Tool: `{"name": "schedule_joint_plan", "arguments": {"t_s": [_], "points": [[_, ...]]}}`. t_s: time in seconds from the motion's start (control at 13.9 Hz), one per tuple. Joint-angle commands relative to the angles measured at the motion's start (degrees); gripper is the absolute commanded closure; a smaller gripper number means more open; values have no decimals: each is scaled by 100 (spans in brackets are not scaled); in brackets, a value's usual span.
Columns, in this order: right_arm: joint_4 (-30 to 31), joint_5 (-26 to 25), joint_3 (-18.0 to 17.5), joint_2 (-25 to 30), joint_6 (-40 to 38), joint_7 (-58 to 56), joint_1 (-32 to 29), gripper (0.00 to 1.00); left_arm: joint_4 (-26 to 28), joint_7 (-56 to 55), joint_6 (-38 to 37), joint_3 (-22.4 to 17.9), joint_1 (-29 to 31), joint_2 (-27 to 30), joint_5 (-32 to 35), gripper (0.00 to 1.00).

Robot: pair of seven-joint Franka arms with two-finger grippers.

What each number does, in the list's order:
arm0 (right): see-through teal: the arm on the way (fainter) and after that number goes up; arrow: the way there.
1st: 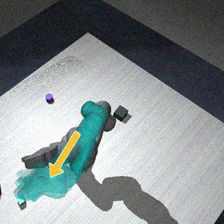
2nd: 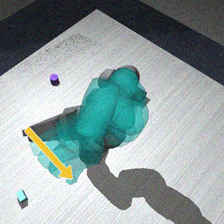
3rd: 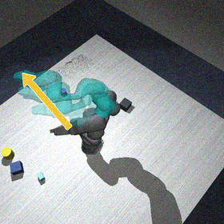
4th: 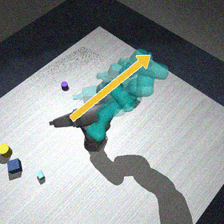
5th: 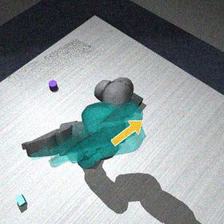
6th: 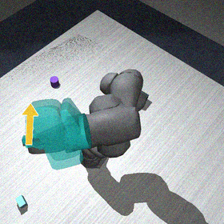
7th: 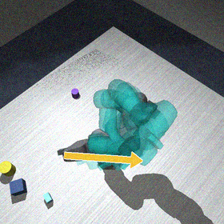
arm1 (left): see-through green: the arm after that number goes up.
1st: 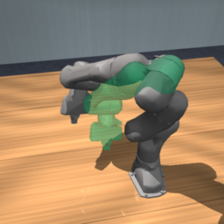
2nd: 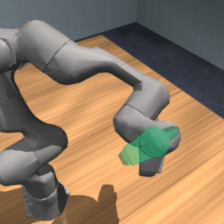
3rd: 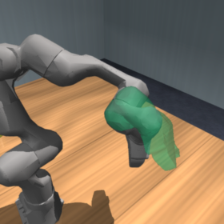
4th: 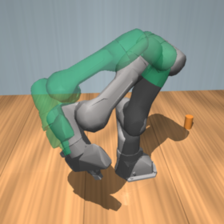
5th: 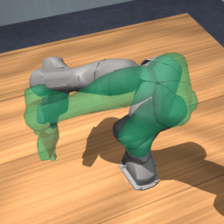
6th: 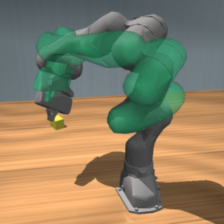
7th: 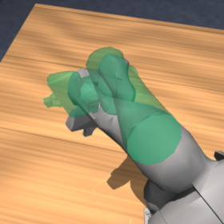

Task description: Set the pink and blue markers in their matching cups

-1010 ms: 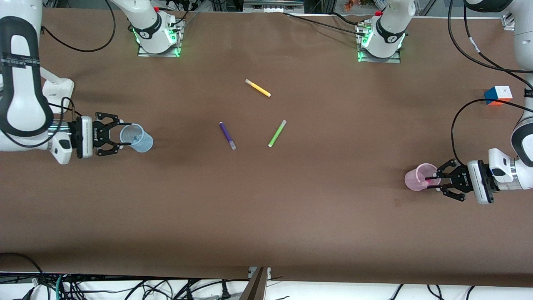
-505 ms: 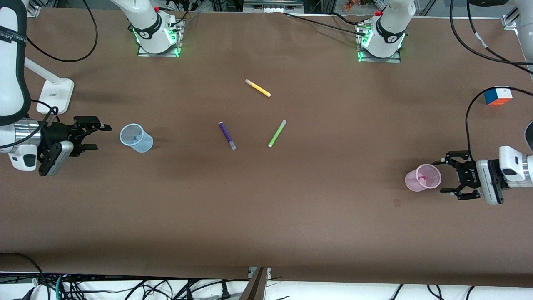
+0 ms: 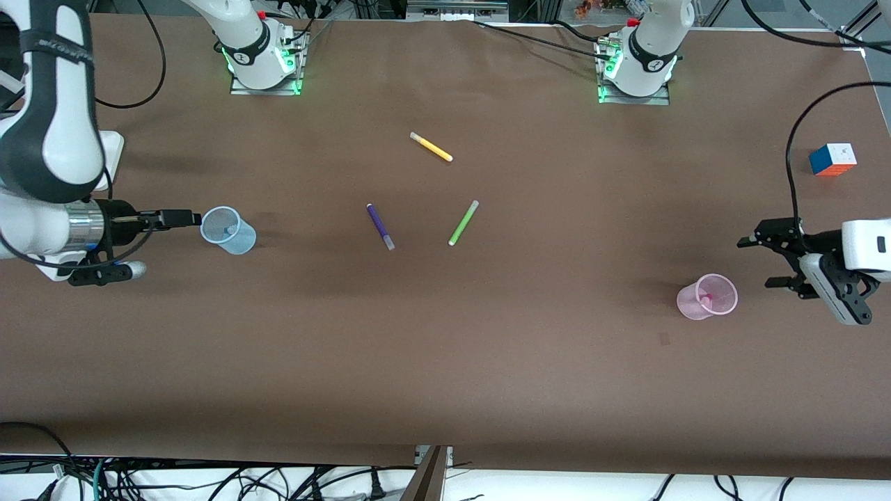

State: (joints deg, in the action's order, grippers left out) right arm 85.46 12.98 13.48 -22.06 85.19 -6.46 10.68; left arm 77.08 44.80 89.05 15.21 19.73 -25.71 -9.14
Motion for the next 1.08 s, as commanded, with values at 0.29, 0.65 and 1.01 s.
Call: {"name": "schedule_joint_plan", "arguments": {"t_s": [0.29,0.65,1.01], "points": [[1087,-1084,-865,1922,-37,506,-514,0,61,-3423,-652,-35,-882,1041,1080,0],[904,-1596,-900,2434,-177,488,-690,0,1735,-4803,494,-974,-1769,2472,1160,0],[692,-1526,-874,2390,-600,576,-690,0,2653,-4392,1369,-1299,-2085,3063,1055,0]]}}
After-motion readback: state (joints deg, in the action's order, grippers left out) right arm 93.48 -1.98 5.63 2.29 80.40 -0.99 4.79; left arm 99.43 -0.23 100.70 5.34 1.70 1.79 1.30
